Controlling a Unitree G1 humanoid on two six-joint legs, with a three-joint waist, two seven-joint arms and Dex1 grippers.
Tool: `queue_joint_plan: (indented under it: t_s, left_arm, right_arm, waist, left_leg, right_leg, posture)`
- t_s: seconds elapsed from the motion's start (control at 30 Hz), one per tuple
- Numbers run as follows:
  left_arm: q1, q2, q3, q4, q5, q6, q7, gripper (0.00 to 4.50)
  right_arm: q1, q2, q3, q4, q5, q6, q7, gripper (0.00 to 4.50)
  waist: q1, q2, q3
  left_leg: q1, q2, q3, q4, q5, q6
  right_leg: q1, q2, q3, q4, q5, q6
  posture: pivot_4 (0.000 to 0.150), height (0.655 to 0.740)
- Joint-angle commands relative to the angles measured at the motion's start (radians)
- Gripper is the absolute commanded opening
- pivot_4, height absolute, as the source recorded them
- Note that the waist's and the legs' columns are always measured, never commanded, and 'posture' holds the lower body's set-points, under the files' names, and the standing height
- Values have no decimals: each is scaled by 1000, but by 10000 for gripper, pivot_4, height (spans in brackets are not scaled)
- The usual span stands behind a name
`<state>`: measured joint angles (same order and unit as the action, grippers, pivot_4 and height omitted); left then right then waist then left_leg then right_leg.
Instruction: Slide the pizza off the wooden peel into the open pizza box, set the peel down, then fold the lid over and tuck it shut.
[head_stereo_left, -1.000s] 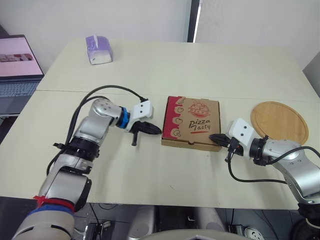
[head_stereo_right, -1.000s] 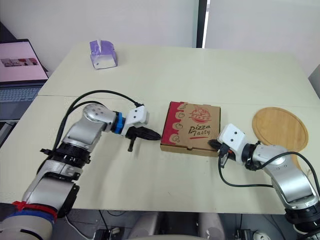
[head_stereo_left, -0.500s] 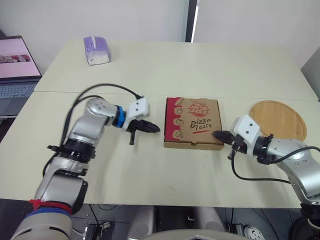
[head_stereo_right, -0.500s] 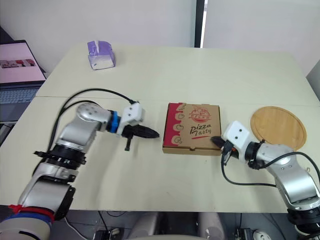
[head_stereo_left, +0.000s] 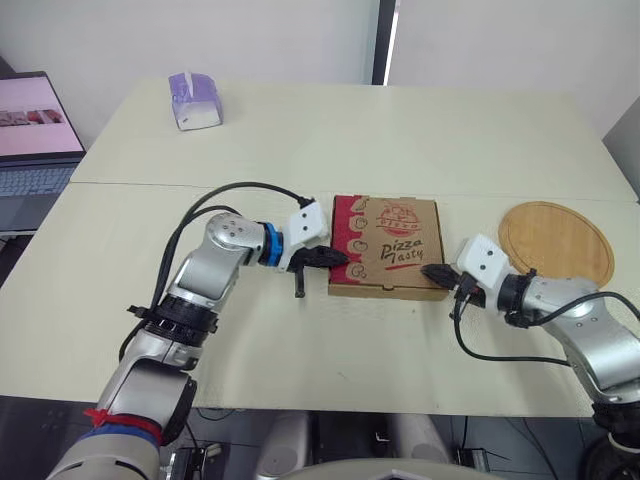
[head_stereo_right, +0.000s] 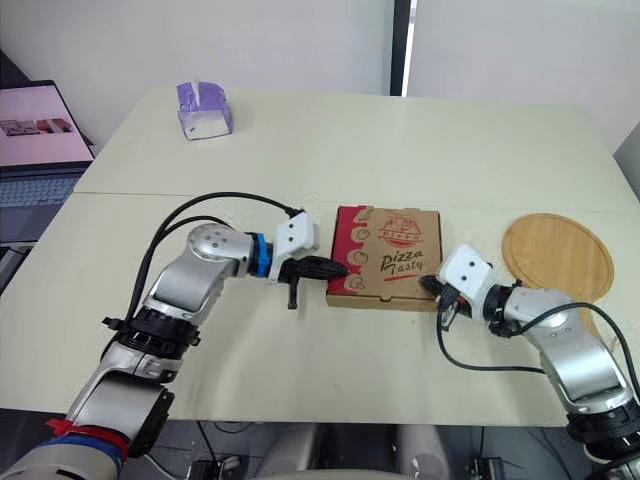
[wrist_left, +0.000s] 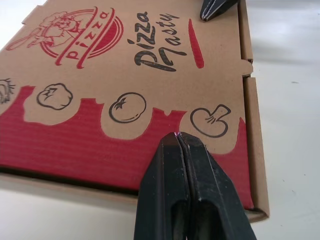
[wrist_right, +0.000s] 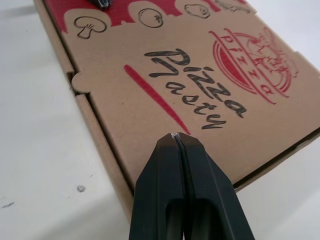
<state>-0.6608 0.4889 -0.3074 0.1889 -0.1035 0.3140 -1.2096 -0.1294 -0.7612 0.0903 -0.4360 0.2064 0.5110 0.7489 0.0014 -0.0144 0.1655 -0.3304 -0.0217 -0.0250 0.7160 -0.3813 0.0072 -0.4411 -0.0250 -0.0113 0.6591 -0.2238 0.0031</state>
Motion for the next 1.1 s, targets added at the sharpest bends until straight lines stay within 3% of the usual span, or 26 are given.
queue_joint_plan:
  t_s: [0.03,0.23,0.37,0.63,0.83,1.1]
  left_arm:
    - [26,9,-35,36,49,-26,20,0]
    - [48,18,128,-65,-55,63,122,0]
    - [79,11,211,-50,-39,70,272,0]
    - [188,-79,146,-105,0,109,401,0]
    - [245,-108,130,-220,-30,200,416,0]
    - [307,-97,101,-367,-79,312,382,0]
  right_arm:
    - [22,-15,1,-9,-26,-35,11,477]
    - [-10,46,-132,42,-20,-68,-91,477]
    - [-30,60,-140,120,-63,-74,-133,477]
    - [-36,72,-67,155,-52,-22,-71,477]
    - [4,70,-61,60,22,28,1,477]
    - [12,72,-69,53,13,38,-6,477]
  waist:
    - [0,0,-1]
    - [-1,0,-2]
    - [-2,0,-2]
    - [1,0,-2]
    - [1,0,-2]
    - [0,0,-2]
  left_leg:
    - [1,0,0,0,0,0]
    - [1,0,0,0,0,0]
    - [1,0,0,0,0,0]
    - [0,0,0,0,0,0]
    - [0,0,0,-1,0,0]
    - [0,0,0,-1,0,-1]
  right_leg:
    - [1,0,0,0,0,0]
    - [1,0,0,0,0,0]
    - [0,0,0,2,0,0]
    - [0,-2,0,0,0,0]
    - [0,-2,0,0,0,0]
    - [0,-2,0,0,0,0]
  posture:
    - [1500,7251]
    - [1500,7251]
    - [1500,7251]
    - [1500,7251]
    - [1500,7251]
    - [1500,7251]
